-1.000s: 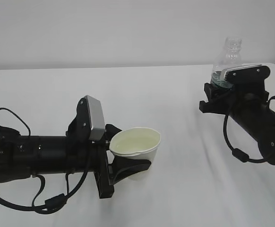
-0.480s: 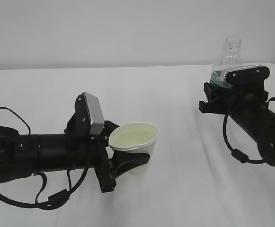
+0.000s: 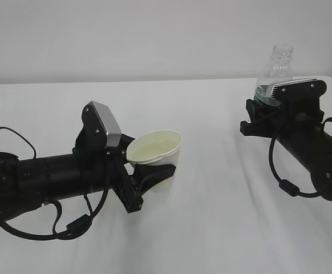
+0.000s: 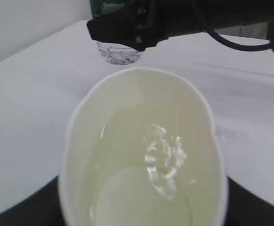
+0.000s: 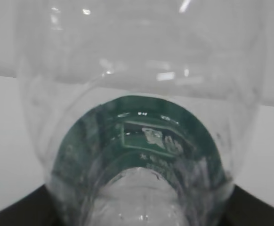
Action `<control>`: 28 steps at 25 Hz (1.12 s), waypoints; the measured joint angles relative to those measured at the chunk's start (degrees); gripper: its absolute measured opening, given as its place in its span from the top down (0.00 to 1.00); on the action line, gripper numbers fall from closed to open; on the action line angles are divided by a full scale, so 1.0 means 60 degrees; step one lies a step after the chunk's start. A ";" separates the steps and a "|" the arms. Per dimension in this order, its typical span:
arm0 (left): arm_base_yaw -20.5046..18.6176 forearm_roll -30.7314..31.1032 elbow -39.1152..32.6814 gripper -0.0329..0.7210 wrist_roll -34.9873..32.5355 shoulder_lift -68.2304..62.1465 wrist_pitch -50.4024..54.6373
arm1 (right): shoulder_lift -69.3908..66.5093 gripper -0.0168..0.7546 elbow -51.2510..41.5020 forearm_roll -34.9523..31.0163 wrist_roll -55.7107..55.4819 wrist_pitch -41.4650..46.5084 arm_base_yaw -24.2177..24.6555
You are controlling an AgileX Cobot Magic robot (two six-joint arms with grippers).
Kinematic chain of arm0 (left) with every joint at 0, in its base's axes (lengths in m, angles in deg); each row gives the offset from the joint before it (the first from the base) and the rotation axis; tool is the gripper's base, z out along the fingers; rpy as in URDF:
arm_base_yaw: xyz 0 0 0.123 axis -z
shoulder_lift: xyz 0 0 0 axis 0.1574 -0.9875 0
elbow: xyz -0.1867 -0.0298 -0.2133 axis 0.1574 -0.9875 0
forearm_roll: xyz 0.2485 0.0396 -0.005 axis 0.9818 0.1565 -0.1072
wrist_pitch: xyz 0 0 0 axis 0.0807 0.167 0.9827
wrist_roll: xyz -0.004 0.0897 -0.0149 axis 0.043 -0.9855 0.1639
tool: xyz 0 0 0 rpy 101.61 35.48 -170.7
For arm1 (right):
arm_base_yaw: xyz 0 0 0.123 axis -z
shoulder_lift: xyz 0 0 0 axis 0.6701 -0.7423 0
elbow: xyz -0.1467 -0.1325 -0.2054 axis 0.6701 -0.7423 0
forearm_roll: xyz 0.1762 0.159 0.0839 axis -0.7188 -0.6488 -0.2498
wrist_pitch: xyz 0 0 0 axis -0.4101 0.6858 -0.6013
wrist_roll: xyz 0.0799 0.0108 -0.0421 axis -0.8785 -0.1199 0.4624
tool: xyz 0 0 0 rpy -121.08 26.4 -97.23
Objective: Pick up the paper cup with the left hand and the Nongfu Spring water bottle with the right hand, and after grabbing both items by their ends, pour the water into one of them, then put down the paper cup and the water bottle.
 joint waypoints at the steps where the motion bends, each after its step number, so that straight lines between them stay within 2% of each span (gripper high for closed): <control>1: 0.0000 -0.0195 0.0000 0.40 -0.0050 0.0000 0.0000 | 0.0000 0.45 0.0000 0.0000 -0.0006 0.0000 0.0000; 13: 0.0000 -0.2299 0.0000 0.41 -0.0842 0.0000 -0.0294 | 0.0000 0.45 0.0000 0.0000 -0.0006 0.0101 0.0000; 20: 0.0000 -0.3151 0.0000 0.42 -0.1258 0.0000 -0.0202 | -0.0021 0.45 0.0000 0.0044 -0.0022 0.0122 0.0000; 28: -0.0568 -0.3688 0.0000 0.42 -0.1348 0.0000 -0.0202 | -0.0021 0.45 0.0000 0.0066 -0.0022 0.0138 0.0000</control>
